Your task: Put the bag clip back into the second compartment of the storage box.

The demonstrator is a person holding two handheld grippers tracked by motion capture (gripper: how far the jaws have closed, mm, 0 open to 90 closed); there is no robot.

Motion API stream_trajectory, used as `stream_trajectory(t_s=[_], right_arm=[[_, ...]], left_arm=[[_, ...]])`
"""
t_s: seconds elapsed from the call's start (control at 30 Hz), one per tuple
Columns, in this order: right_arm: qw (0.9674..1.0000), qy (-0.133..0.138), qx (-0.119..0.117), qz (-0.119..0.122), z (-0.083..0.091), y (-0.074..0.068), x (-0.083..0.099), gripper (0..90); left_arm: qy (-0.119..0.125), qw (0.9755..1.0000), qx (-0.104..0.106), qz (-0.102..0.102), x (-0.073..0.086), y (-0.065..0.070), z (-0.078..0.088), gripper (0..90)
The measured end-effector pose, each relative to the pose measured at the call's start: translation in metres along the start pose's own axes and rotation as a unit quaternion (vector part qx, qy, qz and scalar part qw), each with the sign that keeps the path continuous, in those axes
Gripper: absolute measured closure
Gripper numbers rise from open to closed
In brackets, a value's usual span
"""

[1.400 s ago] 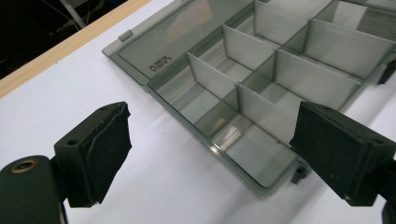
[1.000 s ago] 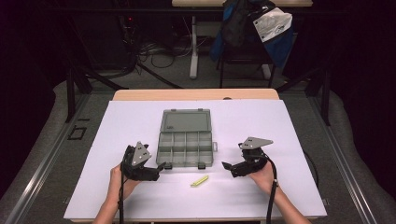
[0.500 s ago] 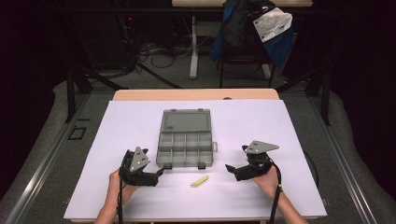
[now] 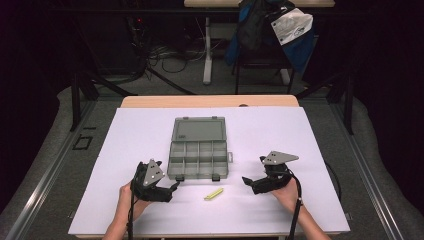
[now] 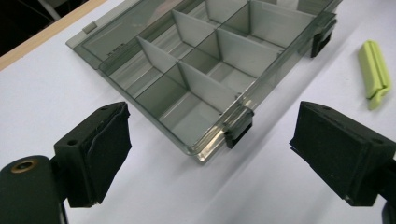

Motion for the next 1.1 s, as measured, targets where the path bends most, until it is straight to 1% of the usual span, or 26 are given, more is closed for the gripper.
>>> stream_trajectory(t_s=[0.07, 0.33, 0.4, 0.47, 0.73, 0.77, 0.87, 1.1], right_arm=[[1.0, 0.0, 0.0, -0.001, 0.0, 0.0, 0.0, 0.0], [1.0, -0.001, -0.006, -0.004, 0.0, -0.001, -0.001, 0.0], [1.0, -0.002, -0.006, -0.003, 0.0, -0.001, -0.001, 0.0], [1.0, -0.002, -0.009, -0.003, -0.001, -0.001, -0.001, 0.0], [0.9999, -0.004, -0.01, -0.003, 0.0, -0.001, -0.001, 0.0], [0.9999, -0.005, -0.011, -0.002, 0.0, -0.001, -0.001, 0.0], [0.9999, 0.0, -0.01, -0.001, -0.001, -0.001, -0.001, 0.0], [0.9999, -0.002, -0.012, -0.003, -0.002, -0.001, -0.001, 0.0]], left_arm=[[-0.001, 1.0, 0.005, -0.002, -0.001, 0.004, 0.0, 10.7], [-0.014, 0.9995, 0.021, -0.021, -0.004, 0.021, 0.001, 10.7], [-0.015, 0.9994, 0.022, -0.023, -0.004, 0.022, 0.001, 10.7], [-0.017, 0.9991, 0.028, -0.026, -0.006, 0.027, 0.0, 10.7], [-0.025, 0.9982, 0.041, -0.036, -0.008, 0.04, -0.004, 10.7], [-0.025, 0.998, 0.045, -0.036, -0.009, 0.042, -0.004, 10.7], [-0.028, 0.9976, 0.05, -0.04, -0.01, 0.047, -0.005, 10.7], [-0.036, 0.9964, 0.062, -0.046, -0.011, 0.057, -0.01, 10.7]])
Point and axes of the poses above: each handheld gripper's, and its own axes: z roughly backward along the jaws, x roughly out of its underside, y roughly to its right, the point moved 6 cm from there along -z, roughly forward along the jaws, and after that the axes turned 13 degrees about z, right-handed, at the moved point
